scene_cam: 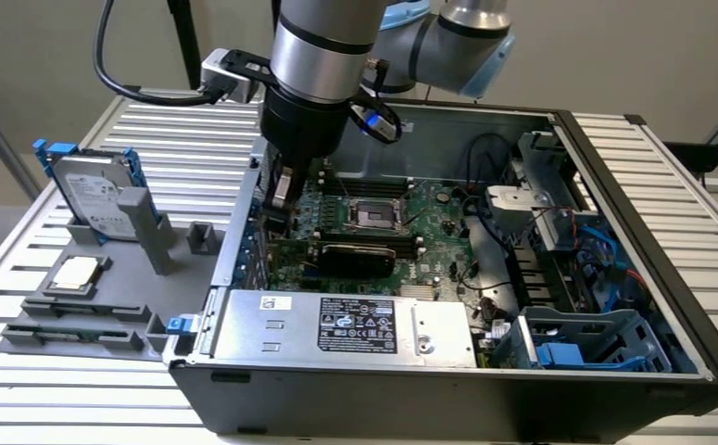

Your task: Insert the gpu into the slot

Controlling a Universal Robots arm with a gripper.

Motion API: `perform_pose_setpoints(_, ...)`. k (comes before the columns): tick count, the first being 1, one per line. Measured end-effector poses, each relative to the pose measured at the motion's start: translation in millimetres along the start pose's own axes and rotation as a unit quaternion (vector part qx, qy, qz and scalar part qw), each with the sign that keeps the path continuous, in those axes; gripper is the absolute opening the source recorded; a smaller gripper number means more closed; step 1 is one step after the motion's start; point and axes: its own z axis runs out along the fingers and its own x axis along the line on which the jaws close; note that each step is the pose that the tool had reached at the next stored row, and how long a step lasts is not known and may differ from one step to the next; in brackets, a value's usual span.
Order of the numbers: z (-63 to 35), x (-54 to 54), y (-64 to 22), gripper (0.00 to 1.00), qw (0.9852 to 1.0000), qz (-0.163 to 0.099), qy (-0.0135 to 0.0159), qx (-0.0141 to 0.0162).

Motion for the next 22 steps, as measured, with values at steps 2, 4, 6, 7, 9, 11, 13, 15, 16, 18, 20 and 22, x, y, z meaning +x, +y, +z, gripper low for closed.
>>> perform_pose_setpoints(2,0.7,0.2,1.9,0.11,1.0,0.0,0.0,0.0)
perform_pose_setpoints(4,0.8,0.2,2.2,0.11,1.0,0.0,0.0001,0.0)
perform_pose_setpoints(6,0.9,0.0,2.5,0.11,1.0,0.0,0.0001,0.0)
perform_pose_setpoints(7,0.9,-0.2,2.8,0.11,1.0,0.0,0.0001,-0.0001)
perform_pose_setpoints(9,1.1,-0.9,3.4,0.11,1.0,0.0,0.0,0.0)
perform_pose_setpoints(11,1.2,-1.2,4.0,0.11,1.0,0.0,0.0001,0.0)
perform_pose_setpoints(13,1.2,-1.6,4.1,0.11,1.0,0.0,0.0001,0.0)
perform_pose_setpoints(15,1.1,-2.0,4.3,0.11,1.0,0.0,0.0001,0.0)
perform_pose_setpoints(16,1.1,-2.3,4.3,0.11,1.0,0.0,0.0001,0.0)
perform_pose_setpoints(18,1.1,-3.0,4.4,0.11,1.0,0.0,0.0001,0.0)
perform_pose_setpoints(20,1.1,-3.6,4.5,0.11,1.0,0.0,0.0001,0.0)
perform_pose_setpoints(22,1.1,-4.3,4.7,0.11,1.0,0.0,0.0001,0.0)
